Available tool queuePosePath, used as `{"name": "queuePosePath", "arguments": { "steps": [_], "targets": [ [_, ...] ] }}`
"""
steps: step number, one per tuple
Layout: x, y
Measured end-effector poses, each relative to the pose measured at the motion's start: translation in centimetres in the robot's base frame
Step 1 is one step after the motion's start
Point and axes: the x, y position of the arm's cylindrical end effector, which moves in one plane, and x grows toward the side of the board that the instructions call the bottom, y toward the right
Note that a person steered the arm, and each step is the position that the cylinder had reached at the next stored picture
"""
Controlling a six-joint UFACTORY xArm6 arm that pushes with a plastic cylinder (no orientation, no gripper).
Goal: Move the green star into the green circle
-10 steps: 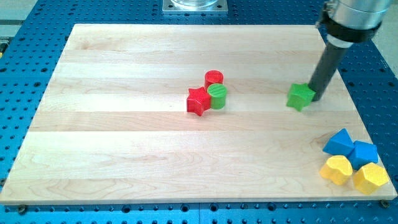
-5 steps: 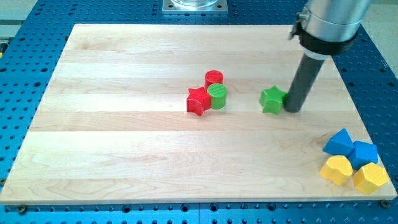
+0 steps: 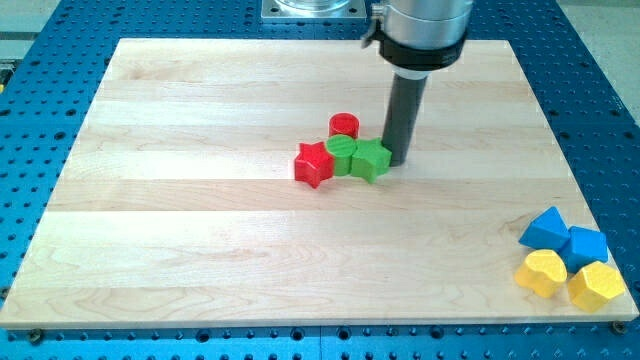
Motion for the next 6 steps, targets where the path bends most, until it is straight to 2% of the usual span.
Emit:
{"name": "queuePosePath", "arguments": {
  "steps": [3,5,6],
  "targets": [
    [0.0,-2.9],
    [-0.4,1.1],
    [-5.9,1.7]
  ]
}}
